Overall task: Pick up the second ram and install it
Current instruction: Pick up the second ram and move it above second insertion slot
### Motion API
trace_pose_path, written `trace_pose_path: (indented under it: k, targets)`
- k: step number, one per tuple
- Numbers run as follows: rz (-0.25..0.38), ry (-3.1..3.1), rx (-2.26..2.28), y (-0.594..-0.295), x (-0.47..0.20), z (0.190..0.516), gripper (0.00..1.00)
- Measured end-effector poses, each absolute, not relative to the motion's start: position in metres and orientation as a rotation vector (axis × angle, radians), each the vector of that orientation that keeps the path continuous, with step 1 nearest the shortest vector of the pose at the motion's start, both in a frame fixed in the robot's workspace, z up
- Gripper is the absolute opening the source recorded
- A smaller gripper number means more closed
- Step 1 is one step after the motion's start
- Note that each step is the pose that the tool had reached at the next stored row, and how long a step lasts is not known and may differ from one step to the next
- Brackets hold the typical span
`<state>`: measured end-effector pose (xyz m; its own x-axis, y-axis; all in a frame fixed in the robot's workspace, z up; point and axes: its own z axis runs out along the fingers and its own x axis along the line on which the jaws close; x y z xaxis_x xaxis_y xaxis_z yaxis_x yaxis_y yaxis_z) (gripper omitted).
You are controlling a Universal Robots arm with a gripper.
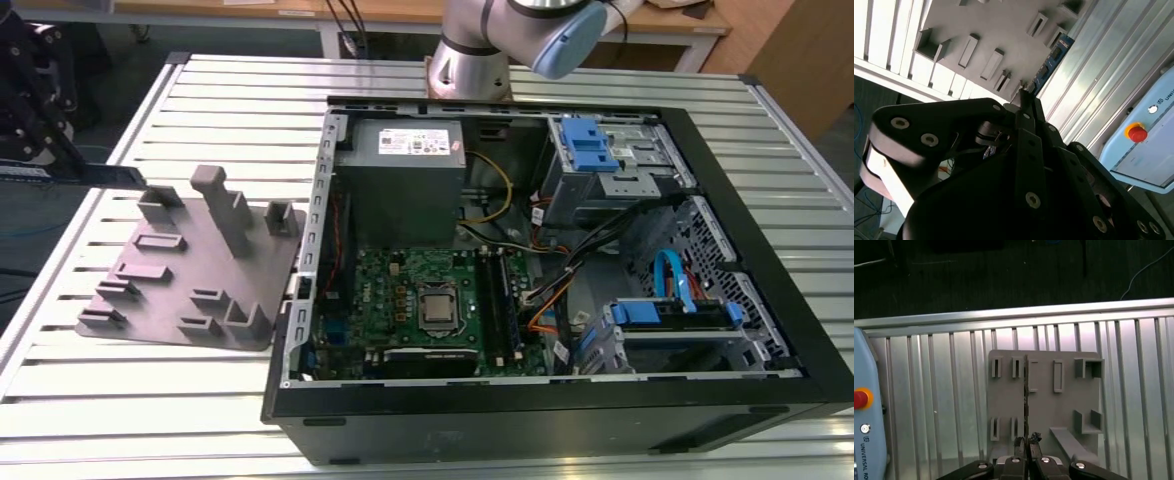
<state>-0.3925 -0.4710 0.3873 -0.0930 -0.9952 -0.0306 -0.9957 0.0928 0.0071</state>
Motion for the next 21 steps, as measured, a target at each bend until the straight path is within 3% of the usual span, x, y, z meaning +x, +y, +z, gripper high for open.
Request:
trace_pose_path:
  k: [21]
  targets:
    - [0.041,2.309,-2.103,-0.471,-0.319,0.387,0.11]
